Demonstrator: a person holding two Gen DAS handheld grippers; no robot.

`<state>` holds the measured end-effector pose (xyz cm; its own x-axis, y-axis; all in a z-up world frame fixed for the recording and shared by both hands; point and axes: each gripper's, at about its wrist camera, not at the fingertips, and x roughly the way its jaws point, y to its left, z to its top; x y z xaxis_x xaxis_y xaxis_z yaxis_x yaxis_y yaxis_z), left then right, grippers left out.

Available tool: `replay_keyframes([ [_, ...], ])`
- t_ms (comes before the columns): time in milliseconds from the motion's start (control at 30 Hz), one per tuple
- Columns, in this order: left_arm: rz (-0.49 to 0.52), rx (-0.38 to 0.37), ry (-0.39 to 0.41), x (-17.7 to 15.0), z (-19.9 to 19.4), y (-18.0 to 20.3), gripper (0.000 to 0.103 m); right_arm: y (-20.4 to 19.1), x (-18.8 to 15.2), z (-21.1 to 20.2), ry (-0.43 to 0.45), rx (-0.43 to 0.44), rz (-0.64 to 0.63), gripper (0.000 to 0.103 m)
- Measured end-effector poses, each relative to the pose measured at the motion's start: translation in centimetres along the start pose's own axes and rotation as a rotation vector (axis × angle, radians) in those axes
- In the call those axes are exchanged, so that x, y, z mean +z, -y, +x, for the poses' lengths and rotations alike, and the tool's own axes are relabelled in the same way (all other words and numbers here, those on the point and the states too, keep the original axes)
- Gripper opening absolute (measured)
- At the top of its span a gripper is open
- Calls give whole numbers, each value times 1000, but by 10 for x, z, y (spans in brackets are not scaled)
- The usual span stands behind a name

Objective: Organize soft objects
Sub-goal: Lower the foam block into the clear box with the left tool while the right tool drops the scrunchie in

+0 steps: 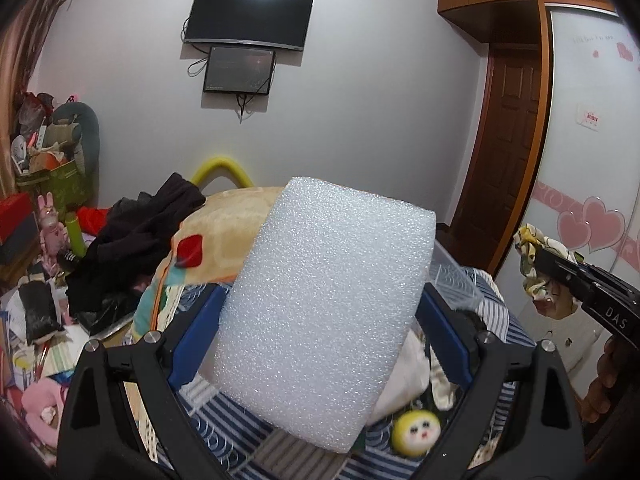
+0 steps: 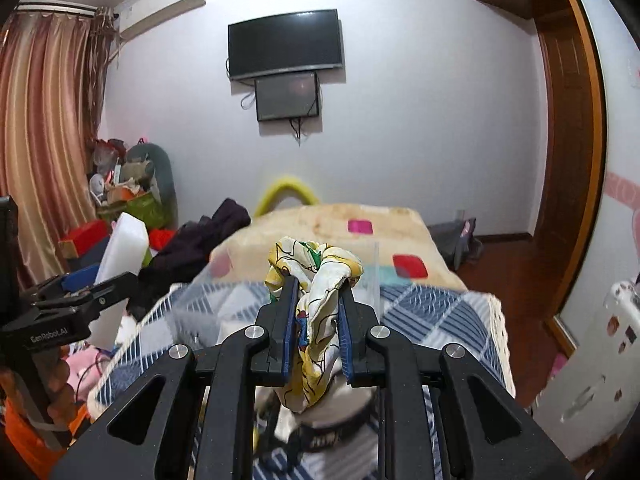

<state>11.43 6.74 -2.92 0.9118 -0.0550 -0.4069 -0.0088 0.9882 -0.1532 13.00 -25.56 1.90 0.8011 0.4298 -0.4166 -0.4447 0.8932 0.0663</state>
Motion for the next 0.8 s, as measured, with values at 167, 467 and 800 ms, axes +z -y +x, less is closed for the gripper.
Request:
replay_keyframes([
  [167, 10, 0, -10, 20, 22, 0, 95, -2, 15, 18, 21, -2, -7, 17],
  [467, 34, -1, -139, 33, 90, 2, 95, -3, 23, 64, -27, 8, -19, 17],
  [800, 93, 62, -266, 25, 160, 14, 95, -1, 12, 115, -187, 12, -62, 17],
])
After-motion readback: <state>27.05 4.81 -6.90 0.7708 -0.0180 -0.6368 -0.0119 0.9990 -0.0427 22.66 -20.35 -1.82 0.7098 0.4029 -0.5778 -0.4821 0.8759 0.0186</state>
